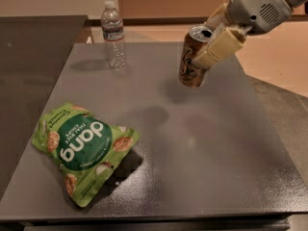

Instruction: Pick orange can

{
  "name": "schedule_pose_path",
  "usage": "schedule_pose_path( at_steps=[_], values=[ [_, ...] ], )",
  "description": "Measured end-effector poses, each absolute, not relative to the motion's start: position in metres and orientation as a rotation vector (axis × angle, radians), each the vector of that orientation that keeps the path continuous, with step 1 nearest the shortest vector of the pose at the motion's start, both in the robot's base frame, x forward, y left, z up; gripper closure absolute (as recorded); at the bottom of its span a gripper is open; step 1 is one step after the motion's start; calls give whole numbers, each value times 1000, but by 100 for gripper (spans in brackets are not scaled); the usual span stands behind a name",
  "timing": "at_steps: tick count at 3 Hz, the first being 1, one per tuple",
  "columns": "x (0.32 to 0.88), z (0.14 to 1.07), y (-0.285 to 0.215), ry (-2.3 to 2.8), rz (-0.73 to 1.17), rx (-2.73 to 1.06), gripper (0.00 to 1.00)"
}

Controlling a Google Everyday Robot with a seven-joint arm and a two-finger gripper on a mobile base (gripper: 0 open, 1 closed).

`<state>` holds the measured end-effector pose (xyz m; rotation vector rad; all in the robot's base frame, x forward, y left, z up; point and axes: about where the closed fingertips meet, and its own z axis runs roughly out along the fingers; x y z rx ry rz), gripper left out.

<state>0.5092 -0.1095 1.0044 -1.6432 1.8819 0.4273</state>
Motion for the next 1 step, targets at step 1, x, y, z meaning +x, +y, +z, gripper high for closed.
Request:
schedule_pose_path(
  at_steps=[1],
  values=[
    [509,1004,-109,1882,427,-1643,100]
  ],
)
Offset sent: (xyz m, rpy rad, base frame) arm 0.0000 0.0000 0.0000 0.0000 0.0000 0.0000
